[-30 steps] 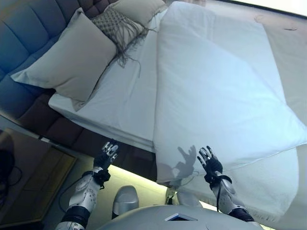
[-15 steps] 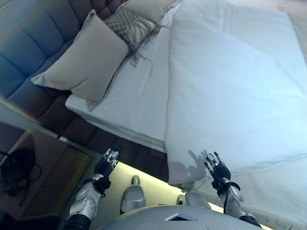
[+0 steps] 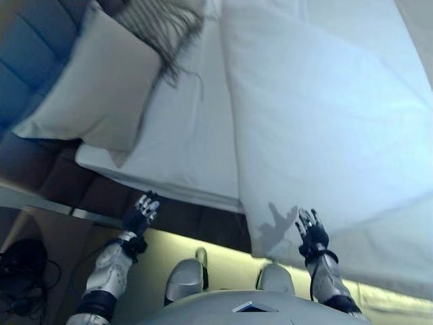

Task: Make the bed neatly

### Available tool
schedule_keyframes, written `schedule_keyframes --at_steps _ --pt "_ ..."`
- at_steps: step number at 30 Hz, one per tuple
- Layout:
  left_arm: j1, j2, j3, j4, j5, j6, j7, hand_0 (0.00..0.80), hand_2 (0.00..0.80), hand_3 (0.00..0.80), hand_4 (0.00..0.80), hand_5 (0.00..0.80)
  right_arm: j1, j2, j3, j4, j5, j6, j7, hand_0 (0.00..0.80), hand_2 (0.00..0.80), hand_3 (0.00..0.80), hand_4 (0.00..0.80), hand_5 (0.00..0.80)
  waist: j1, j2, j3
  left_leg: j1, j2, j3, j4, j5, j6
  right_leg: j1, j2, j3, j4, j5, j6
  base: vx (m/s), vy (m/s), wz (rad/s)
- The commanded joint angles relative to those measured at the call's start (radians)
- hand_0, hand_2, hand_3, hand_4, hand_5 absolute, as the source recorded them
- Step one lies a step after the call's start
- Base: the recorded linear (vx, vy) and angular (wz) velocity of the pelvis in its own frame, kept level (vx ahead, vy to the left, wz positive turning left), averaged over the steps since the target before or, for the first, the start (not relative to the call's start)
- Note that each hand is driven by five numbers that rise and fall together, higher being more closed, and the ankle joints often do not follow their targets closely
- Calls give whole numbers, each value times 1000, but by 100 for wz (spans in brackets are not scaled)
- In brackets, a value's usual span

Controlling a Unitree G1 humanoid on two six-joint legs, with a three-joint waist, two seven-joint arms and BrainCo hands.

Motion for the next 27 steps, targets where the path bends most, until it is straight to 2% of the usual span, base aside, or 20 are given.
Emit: schedule_keyframes --at_steps 1,5,8,10,15,19,22,23,27 --pt "-78 13 -12 -63 -53 -68 25 0 0 0 0 0 -57 -44 -68 35 82 -85 -1 0 0 0 0 0 22 -11 67 -66 22 -9 8 32 16 3 -25 -27 -106 121 35 -147 -219 5" --pt "-130 7 -29 -37 -56 -92 35 0 0 0 0 0 -77 -77 -93 34 101 -119 -37 0 0 0 0 0 27 -15 112 -121 90 -1 8 69 -34 3 -23 -93 -124 112 31 -102 -150 14" --pt "-121 7 -38 -39 -62 -94 17 0 0 0 0 0 -88 -113 -142 74 136 -107 -55 0 0 0 0 0 41 -10 124 -150 89 -49 23 69 -45 -8 -31 -99 -105 97 31 24 -39 19" --pt "-93 17 -39 -79 -69 -88 22 0 0 0 0 0 -117 -159 -180 138 155 -89 -38 0 0 0 0 0 65 -10 139 -165 96 -104 41 61 -51 -24 -34 -96 -78 82 27 25 -35 3" --pt "-92 45 -32 -57 -90 -103 15 0 0 0 0 0 -121 -210 -226 134 121 -80 -76 0 0 0 0 0 61 -9 169 -211 118 -104 62 70 -63 -82 -44 -95 -2 54 24 1 -21 3" --pt "-106 65 -34 -54 -106 -121 -7 0 0 0 0 0 -136 -271 -280 209 176 -73 -60 0 0 0 0 0 57 2 211 -279 103 -113 87 74 -62 -169 -64 -79 57 47 29 -90 -5 12" --pt "-114 69 -37 -64 -113 -117 -14 0 0 0 0 0 -183 -316 -308 266 278 -17 -1 0 0 0 0 0 62 8 239 -325 84 -116 140 52 -54 -228 -78 -70 106 41 30 -77 27 8" --pt "-116 70 -41 -67 -117 -115 -14 0 0 0 0 0 -202 -336 -308 285 288 2 -5 0 0 0 0 0 64 9 244 -328 78 -121 168 16 -55 -238 -81 -58 132 15 38 1 41 8" --pt "-123 79 -52 -100 -130 -102 3 0 0 0 0 0 -266 -401 -293 350 273 47 -46 0 0 0 0 0 77 16 268 -368 56 -122 266 -40 -33 -293 -95 -33 219 -9 29 -8 66 -6"
